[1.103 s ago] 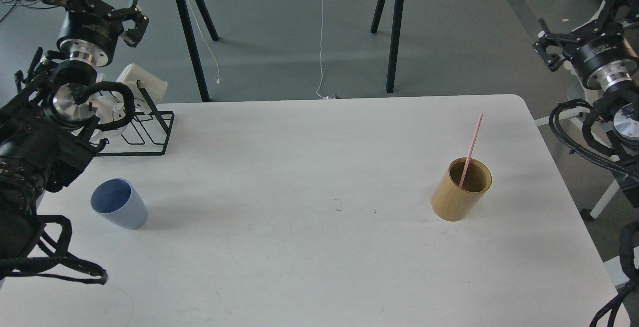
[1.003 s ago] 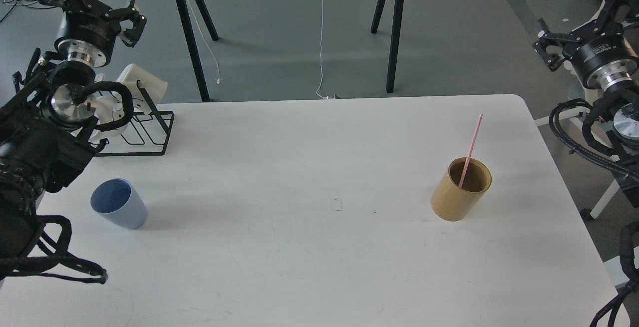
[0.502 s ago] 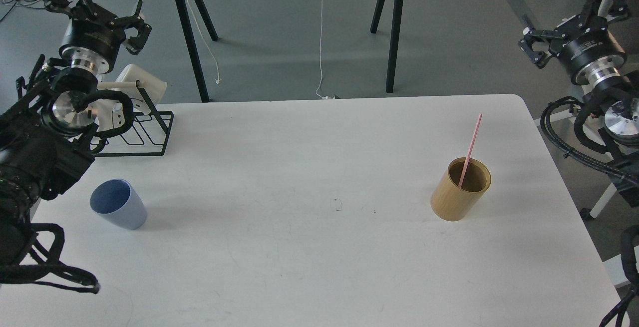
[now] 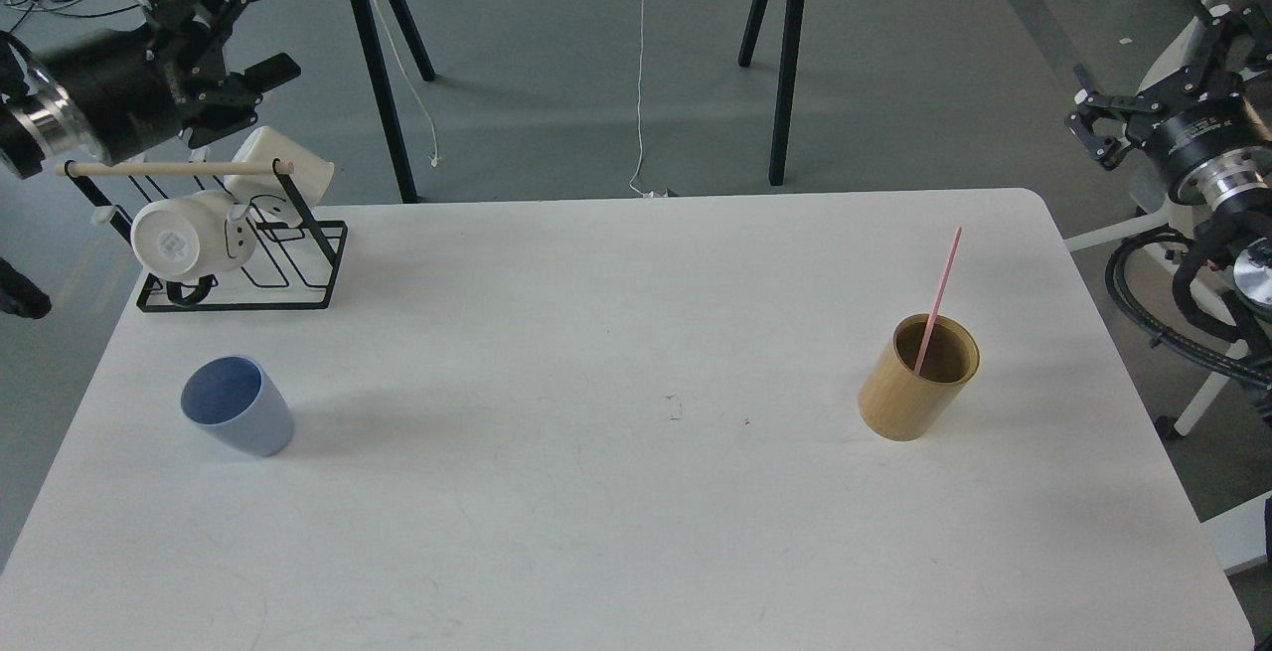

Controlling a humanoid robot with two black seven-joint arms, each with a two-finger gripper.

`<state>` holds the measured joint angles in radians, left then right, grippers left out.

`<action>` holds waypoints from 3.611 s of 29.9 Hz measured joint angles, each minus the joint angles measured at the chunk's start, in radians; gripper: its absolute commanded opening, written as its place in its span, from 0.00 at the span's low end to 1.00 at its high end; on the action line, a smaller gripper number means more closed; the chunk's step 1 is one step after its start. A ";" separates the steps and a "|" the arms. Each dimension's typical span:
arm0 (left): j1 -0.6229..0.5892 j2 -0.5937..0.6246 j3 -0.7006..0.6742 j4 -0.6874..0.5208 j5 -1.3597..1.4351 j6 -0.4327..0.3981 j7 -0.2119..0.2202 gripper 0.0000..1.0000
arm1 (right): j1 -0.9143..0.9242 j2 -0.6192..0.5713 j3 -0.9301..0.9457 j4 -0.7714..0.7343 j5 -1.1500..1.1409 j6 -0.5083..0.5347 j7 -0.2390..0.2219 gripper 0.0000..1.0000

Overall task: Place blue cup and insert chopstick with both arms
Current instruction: 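Move the left gripper down from rest toward the blue cup, then lower the left gripper to the blue cup and close around it, then lift the blue cup with the left gripper and carry it toward table center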

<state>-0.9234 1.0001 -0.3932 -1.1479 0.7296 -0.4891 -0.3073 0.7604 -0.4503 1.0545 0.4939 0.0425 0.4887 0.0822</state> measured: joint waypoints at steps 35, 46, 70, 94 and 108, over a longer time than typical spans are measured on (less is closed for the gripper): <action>0.278 0.087 0.144 0.070 0.992 0.299 -0.181 0.61 | -0.006 -0.016 0.061 0.142 0.001 0.000 0.018 0.99; 0.279 0.033 0.169 0.141 1.020 0.297 -0.181 0.56 | 0.000 -0.018 0.059 0.142 0.001 0.000 0.016 0.99; 0.259 0.047 0.163 0.125 1.022 0.266 -0.181 0.03 | 0.001 -0.019 0.061 0.140 0.000 0.000 0.016 0.99; -0.132 -0.456 0.204 -0.184 1.296 0.000 -0.082 0.05 | 0.088 -0.157 0.052 0.157 0.000 0.000 0.005 0.99; -0.057 -0.583 0.221 -0.115 1.433 0.000 -0.052 0.06 | 0.073 -0.175 0.055 0.194 0.000 0.000 0.010 0.99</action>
<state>-0.9808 0.4175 -0.1727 -1.2633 2.1629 -0.4889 -0.3596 0.8333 -0.6257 1.1096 0.6883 0.0429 0.4887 0.0921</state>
